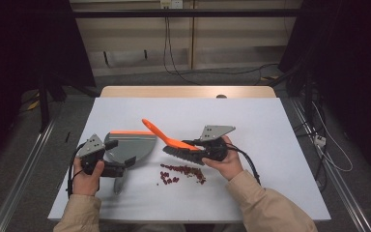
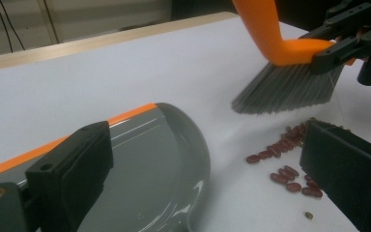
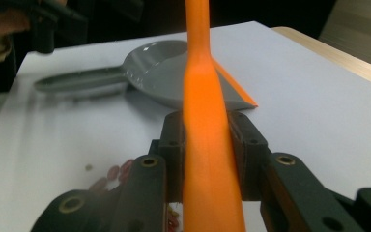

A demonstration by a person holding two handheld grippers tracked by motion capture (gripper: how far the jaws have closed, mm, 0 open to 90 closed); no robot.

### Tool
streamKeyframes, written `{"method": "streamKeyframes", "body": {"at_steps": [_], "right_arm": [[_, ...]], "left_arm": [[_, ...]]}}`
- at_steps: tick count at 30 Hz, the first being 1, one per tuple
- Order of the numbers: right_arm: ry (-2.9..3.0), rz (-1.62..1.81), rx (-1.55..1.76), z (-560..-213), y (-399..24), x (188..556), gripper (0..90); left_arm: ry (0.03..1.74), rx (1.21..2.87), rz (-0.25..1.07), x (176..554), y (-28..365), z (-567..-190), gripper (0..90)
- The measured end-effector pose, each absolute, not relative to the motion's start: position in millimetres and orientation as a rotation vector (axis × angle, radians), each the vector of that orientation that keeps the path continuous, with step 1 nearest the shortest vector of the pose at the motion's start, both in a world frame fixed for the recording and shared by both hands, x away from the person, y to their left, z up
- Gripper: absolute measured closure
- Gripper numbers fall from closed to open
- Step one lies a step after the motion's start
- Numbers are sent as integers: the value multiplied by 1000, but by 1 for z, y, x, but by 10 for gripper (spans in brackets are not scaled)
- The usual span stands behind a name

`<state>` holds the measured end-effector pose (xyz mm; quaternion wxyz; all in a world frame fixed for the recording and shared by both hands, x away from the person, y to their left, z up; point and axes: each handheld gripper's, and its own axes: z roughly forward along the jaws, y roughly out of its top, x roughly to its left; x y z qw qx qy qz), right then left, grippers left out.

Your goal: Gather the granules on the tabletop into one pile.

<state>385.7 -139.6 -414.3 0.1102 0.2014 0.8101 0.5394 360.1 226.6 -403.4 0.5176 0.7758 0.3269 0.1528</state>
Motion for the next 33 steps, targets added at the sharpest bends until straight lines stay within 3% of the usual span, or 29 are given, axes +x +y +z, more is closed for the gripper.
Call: {"method": "streamKeyframes", "body": {"at_steps": [12, 33], "right_arm": [[2254, 1722, 958, -418, -133, 362, 709], [2321, 1803, 955, -426, -92, 336, 709]], "left_arm": [[772, 1865, 368, 359, 225, -403, 47], [774, 1867, 390, 358, 226, -401, 47]]}}
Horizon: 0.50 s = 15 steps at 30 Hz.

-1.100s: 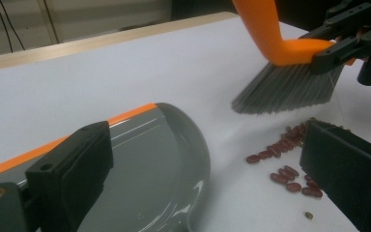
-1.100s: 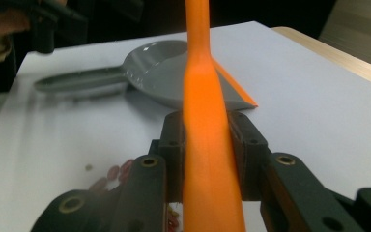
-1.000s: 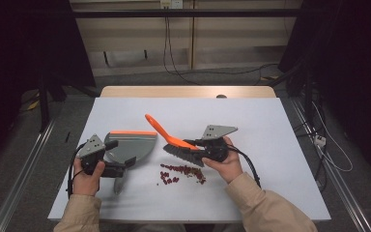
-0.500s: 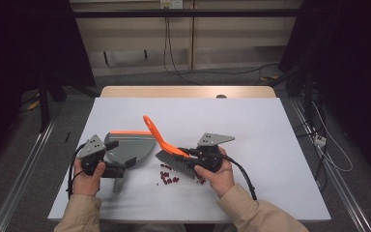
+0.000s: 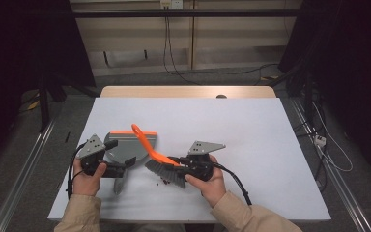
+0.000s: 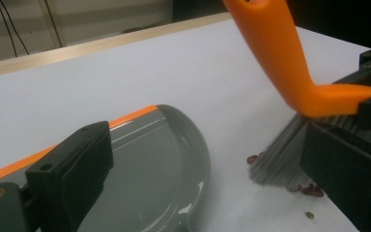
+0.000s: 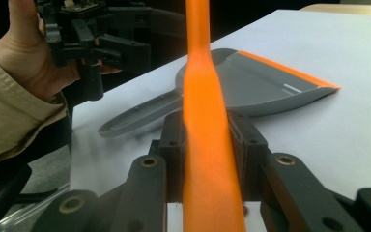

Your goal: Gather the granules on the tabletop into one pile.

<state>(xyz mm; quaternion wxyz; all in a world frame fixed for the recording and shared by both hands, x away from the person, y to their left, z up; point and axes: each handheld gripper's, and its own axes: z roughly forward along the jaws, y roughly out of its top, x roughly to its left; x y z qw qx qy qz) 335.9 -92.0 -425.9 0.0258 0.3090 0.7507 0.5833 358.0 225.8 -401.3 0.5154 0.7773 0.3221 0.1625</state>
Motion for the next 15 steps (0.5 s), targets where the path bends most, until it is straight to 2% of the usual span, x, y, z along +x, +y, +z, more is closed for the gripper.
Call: {"method": "streamKeyframes", "body": {"at_steps": [15], "right_arm": [[2410, 1826, 1168, -447, -66, 335, 709]], "left_arm": [[780, 1852, 394, 358, 229, -400, 47]]}}
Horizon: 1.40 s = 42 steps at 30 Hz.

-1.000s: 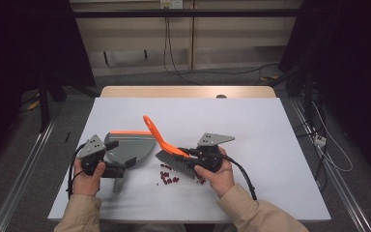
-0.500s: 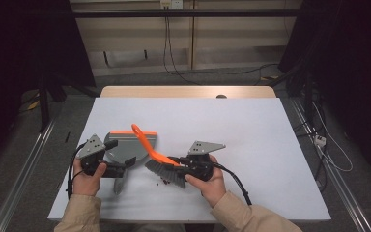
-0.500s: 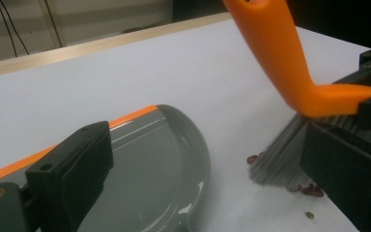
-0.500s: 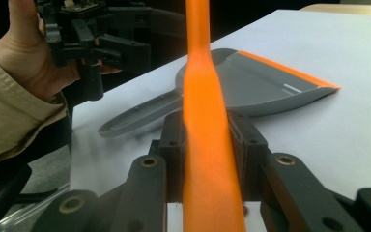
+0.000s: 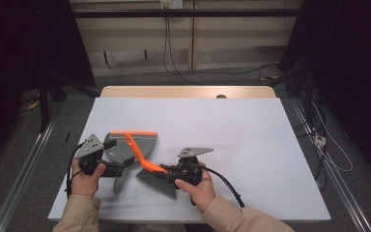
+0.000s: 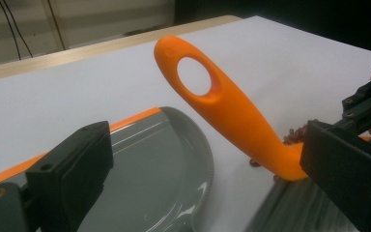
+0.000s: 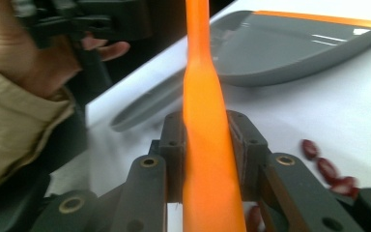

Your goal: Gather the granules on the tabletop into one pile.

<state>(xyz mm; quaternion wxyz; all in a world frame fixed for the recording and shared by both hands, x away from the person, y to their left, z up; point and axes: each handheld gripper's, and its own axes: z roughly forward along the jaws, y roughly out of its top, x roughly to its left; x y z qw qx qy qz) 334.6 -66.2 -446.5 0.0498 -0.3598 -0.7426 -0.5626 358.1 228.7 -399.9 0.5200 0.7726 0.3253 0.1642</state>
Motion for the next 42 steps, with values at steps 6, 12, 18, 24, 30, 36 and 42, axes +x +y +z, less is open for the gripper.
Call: {"method": "streamKeyframes", "body": {"at_steps": [6, 12, 18, 24, 30, 36, 42], "right_arm": [[-2270, -1643, -1216, -452, -77, 349, 709], [-2302, -1640, -1252, -450, -86, 352, 708], [-2278, -1631, -1337, -452, -103, 354, 704], [-2275, -1626, -1390, -453, -117, 354, 702], [-2271, -1623, -1436, -454, -128, 353, 699], [-2271, -1626, -1466, -454, -140, 351, 697], [-2269, -1623, -1497, -454, -150, 350, 696]], "left_arm": [[774, 1860, 395, 358, 228, -400, 47], [773, 1862, 393, 358, 227, -401, 47], [769, 1863, 396, 358, 225, -401, 47], [763, 1871, 398, 358, 224, -401, 47], [756, 1878, 401, 358, 223, -401, 47], [757, 1879, 397, 358, 222, -401, 47], [756, 1884, 394, 358, 220, -402, 47]]}}
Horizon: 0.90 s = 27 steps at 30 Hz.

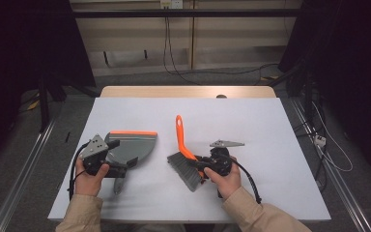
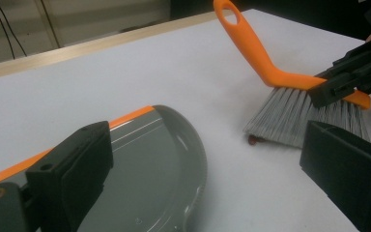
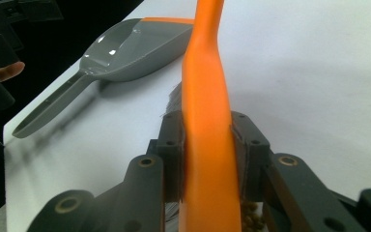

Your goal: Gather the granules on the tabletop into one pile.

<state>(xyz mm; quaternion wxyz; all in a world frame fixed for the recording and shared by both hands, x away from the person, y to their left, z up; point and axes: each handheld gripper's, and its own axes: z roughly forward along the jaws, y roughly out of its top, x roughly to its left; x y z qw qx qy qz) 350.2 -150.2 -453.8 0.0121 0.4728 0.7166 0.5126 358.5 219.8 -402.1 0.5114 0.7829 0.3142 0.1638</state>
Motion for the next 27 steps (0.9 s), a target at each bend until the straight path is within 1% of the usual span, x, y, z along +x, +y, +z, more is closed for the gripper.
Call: {"method": "streamKeyframes", "body": {"at_steps": [10, 15, 23, 27], "right_arm": [[2212, 1598, 1493, -453, -161, 350, 696], [2196, 1686, 1525, -450, -159, 352, 704], [2191, 1768, 1469, -433, -136, 359, 708], [2235, 1723, 1459, -437, -115, 366, 709]], "left_arm": [[750, 1890, 388, 359, 218, -403, 47], [750, 1889, 392, 360, 218, -403, 47], [761, 1878, 386, 360, 219, -403, 47], [761, 1876, 391, 361, 221, -402, 47]]}}
